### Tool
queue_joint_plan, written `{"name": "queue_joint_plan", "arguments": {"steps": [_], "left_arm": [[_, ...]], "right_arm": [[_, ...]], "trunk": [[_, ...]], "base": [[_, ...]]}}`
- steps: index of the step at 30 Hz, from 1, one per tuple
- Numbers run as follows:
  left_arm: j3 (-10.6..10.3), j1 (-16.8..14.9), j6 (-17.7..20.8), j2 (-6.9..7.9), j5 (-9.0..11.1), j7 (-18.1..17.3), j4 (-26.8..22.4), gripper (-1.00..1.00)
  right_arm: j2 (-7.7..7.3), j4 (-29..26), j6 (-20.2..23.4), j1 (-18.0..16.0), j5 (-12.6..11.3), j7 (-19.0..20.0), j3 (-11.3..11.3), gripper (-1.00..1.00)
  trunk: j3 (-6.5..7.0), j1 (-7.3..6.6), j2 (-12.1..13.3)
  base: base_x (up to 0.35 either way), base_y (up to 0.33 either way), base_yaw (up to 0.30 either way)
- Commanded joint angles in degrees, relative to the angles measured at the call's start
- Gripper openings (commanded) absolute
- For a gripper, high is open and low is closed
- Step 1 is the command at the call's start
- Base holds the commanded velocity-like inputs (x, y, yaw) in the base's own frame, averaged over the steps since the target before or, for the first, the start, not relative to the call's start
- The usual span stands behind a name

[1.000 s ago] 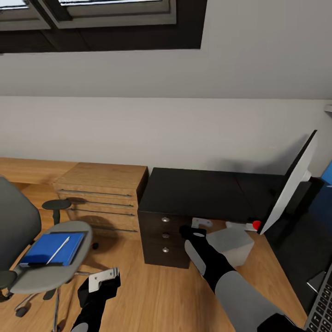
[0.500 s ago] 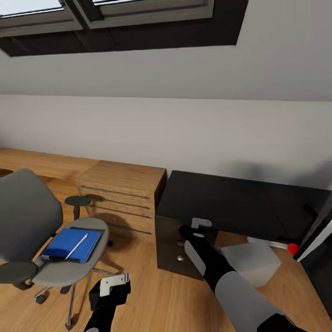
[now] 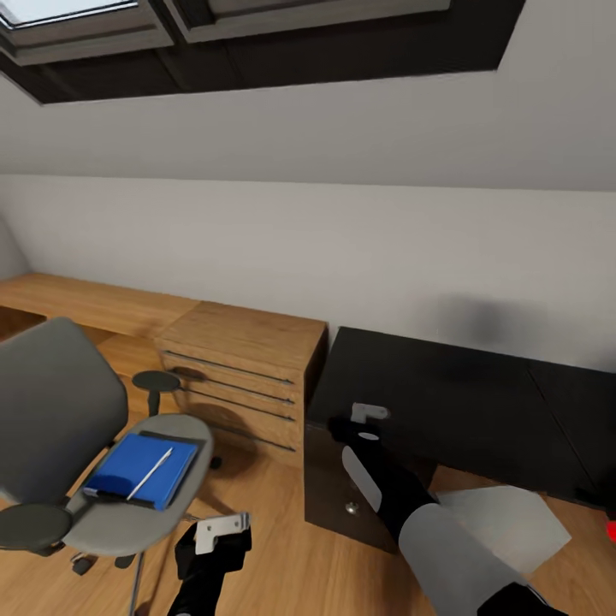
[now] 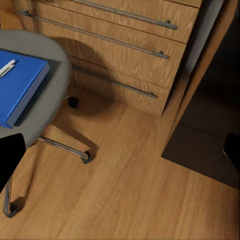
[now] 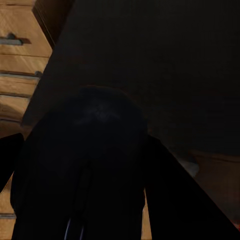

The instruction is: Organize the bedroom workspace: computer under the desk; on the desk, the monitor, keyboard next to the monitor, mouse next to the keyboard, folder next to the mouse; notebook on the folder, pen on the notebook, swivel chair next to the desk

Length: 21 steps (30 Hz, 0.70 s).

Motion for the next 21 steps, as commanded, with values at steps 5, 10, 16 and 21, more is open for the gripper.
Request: {"name": "queue_joint_plan", "arguments": {"steps": [5,10,16,21], "left_arm": [[-0.34,-0.01,0.17,0.02,0.59,0.39,-0.10,1.00],[-0.39,-0.01,0.17,0.08,0.64,0.31,-0.10,1.00],[-0.40,-0.01,0.17,0.11,0.75,0.22,-0.10,1.00],[-0.40,-0.01,0.17,0.11,0.75,0.21,-0.10,1.00]], "right_arm": [[0.00,-0.08,0.09,-0.04,-0.34,0.46,0.16,-1.00],[0.00,-0.09,0.07,-0.04,-0.30,0.62,0.24,-1.00],[0.00,-0.09,0.15,-0.04,-0.27,0.61,0.25,-1.00],[0.00,-0.09,0.12,-0.04,-0.28,0.68,0.25,-1.00]], "trunk": [[-0.06,0.04,-0.04],[-0.06,0.04,-0.04],[-0.06,0.04,-0.04],[-0.06,0.04,-0.04]], "base": [[0.108,0.000,0.002],[0.056,0.000,0.000],[0.290,0.000,0.000],[0.321,0.000,0.000]]}}
